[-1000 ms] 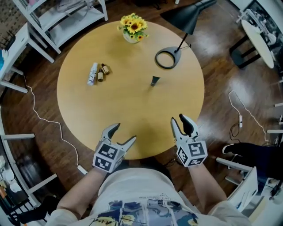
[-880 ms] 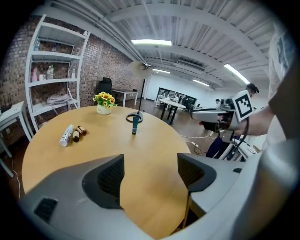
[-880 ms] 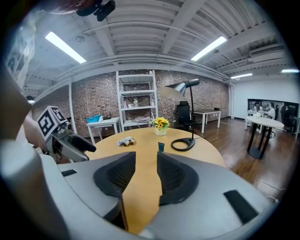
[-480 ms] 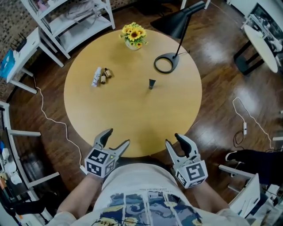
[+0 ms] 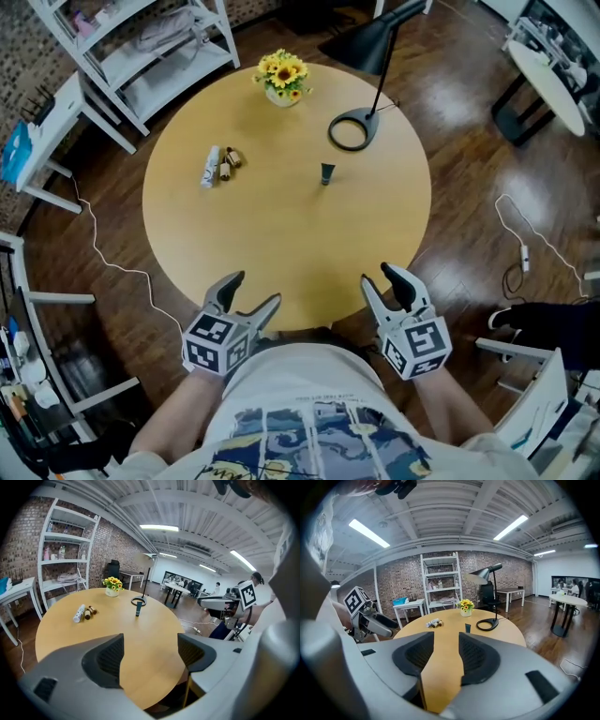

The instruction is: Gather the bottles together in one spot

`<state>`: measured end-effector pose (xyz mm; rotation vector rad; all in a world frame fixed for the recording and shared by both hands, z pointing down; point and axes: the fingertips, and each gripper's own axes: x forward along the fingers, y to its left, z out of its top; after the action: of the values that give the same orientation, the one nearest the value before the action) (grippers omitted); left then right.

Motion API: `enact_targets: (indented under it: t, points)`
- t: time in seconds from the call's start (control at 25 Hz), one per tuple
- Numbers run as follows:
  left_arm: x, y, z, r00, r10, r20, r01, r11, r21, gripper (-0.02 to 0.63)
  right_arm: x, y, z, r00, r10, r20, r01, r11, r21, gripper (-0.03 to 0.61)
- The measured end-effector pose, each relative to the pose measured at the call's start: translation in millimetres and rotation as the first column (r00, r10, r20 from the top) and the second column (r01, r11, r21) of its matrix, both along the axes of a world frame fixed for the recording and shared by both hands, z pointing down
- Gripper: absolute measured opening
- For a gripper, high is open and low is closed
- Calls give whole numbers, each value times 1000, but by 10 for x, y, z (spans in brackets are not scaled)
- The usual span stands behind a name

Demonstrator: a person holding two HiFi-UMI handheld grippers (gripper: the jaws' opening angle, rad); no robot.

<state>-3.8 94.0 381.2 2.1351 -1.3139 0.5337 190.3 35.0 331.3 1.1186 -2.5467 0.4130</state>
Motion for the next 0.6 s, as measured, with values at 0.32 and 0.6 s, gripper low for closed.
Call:
enact_targets:
  t: [0.32,0.6]
  points:
    - [-319,176,58,996,92,9,-92,996,1,333,-427,326,34,994,98,-42,-99,995,-24,196]
    - [-728,321,-1,991,134,-1,-133,987,95,350,-881,613,139,989,104,-105,-107,994,-30,196]
